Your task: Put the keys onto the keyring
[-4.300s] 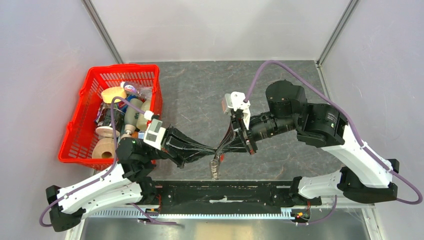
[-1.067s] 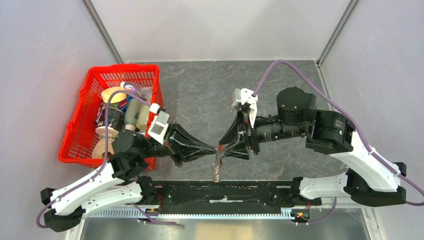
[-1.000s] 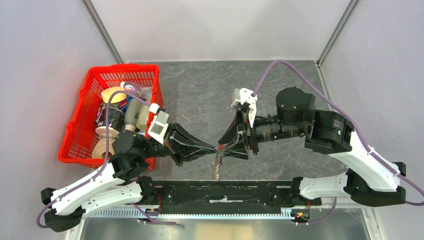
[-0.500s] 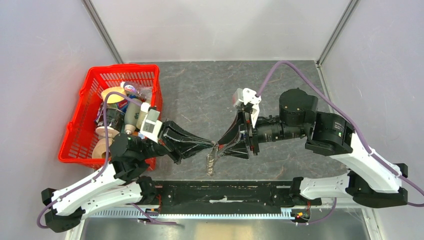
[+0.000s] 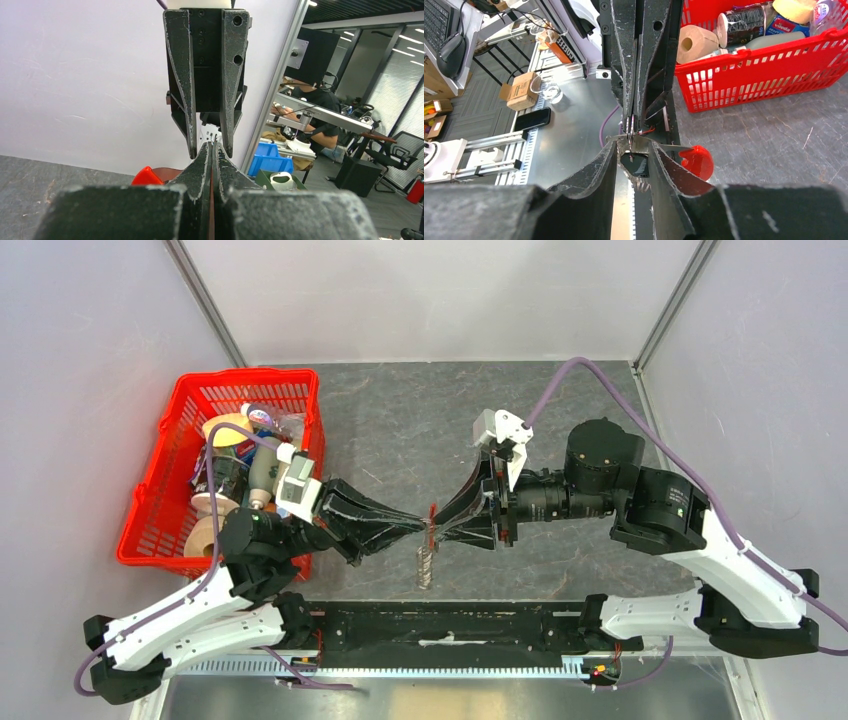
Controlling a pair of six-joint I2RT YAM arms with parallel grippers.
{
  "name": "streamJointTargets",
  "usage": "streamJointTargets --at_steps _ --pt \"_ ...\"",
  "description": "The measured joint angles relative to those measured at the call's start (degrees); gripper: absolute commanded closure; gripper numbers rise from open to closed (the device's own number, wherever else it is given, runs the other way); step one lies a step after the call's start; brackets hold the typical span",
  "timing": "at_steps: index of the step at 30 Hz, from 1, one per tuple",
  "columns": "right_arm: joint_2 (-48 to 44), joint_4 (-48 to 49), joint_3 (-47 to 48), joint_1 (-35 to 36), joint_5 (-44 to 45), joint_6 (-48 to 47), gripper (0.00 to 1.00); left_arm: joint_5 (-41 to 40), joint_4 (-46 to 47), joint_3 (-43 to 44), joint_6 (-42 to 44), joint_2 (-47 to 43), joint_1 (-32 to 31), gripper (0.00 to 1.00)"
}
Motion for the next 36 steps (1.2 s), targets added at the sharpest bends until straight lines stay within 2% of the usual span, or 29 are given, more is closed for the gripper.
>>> streamJointTargets --at_steps 10,21,26,30,36 --pt "0.0 2.95 -1.29 0.0 0.28 0.66 0.8 -1.29 2.82 -1.46 -0.72 0.39 0.0 0.98" --pt "-0.2 4.48 -2.34 0.0 0.85 0.87 0.81 -2.82 4.24 -2.67 -0.94 -0.17 0.0 0.98" --pt "-0.26 4.9 -2.56 0.0 0.87 1.18 0.85 -3.21 5.62 -2.82 -1.16 -0.17 0.0 0.98" --pt "-0.28 5.05 -2.56 0.0 0.94 1.33 1.0 -3.43 6.43 -3.02 -1.46 -0.15 0.0 0.98" --pt "-0.28 5.38 -2.56 0.0 1.49 1.55 1.0 -3.78 8.0 -3.54 -2.19 0.17 0.0 0.98"
